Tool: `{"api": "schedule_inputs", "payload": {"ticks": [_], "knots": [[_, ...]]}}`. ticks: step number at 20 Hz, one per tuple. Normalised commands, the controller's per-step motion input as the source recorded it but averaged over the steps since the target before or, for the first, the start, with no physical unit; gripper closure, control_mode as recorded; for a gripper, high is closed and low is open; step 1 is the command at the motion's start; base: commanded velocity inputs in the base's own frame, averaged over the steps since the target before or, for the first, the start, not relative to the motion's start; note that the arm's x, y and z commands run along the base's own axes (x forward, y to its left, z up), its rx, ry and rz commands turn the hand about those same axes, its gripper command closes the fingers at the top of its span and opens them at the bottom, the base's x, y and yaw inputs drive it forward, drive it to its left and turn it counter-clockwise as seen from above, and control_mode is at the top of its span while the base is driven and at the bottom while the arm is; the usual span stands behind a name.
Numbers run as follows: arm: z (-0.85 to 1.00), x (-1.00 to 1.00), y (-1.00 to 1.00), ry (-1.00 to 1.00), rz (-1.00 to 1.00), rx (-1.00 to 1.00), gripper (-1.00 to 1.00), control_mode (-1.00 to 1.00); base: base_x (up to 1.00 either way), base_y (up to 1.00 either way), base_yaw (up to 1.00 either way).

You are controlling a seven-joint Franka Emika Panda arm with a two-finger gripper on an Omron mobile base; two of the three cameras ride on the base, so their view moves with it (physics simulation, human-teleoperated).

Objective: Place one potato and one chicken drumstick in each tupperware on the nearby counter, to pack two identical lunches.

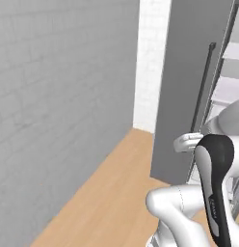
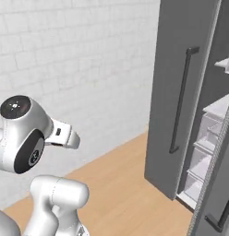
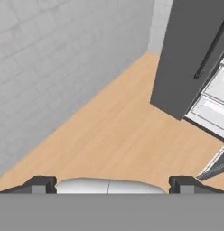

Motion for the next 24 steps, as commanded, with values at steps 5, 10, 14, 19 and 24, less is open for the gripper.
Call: {"api": "schedule_inputs", "payload": {"ticks": [5,10,14,19,24], "knots": [[0.00,0.00,0.00,0.00,0.00,0.00,-1.00,1.00,0.94,0.52,-0.69],[0.00,0.00,0.00,0.00,0.00,0.00,-1.00,1.00,0.69,0.02,-0.73],[0.00,0.00,0.00,0.00,0.00,0.00,-1.00,1.00,0.77,-0.11,-0.54],[0.00,0.00,0.00,0.00,0.00,0.00,-1.00,1.00,1.00,0.00,-0.31],[0.00,0.00,0.00,0.00,0.00,0.00,-1.00,1.00,0.73,-0.39,-0.12]]}}
